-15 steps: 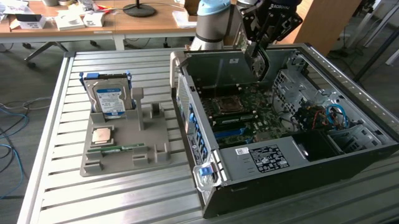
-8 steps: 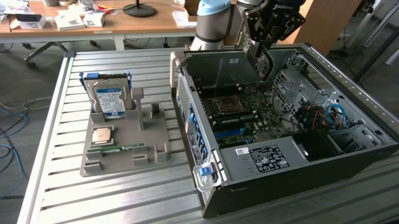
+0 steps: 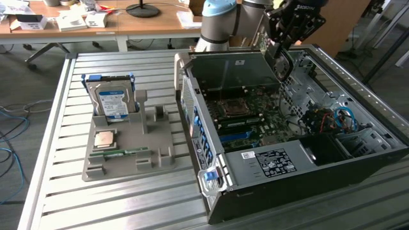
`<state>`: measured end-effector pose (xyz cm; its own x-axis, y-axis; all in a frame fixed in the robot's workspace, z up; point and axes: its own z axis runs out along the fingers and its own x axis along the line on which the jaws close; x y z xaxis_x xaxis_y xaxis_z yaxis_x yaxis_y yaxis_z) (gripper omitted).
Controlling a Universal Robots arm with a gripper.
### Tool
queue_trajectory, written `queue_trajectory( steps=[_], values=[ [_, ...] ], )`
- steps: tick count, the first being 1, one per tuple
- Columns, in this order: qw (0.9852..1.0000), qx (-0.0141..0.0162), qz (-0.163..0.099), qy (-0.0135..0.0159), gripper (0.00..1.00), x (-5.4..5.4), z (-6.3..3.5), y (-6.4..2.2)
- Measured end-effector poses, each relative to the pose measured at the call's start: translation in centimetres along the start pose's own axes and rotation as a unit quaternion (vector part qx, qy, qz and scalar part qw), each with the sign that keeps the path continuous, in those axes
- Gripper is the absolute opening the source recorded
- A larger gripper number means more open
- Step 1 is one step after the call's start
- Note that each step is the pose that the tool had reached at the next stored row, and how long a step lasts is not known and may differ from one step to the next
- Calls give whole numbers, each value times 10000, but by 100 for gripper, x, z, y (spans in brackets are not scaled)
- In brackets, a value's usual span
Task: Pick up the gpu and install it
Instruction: 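Pick up the gpu and move the gpu toward the slot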
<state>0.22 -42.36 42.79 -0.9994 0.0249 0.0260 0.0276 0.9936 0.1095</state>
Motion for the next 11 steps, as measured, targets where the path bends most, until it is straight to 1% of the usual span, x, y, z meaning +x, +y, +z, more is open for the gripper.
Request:
queue_trajectory(
  steps=[3, 7, 11],
  values=[
    [10000, 1, -8, 1, 26, -101, -3, 3],
    [10000, 1, -13, 1, 26, -131, -3, 4],
    [10000, 1, -18, 3, 26, -247, -6, 7]
  ],
)
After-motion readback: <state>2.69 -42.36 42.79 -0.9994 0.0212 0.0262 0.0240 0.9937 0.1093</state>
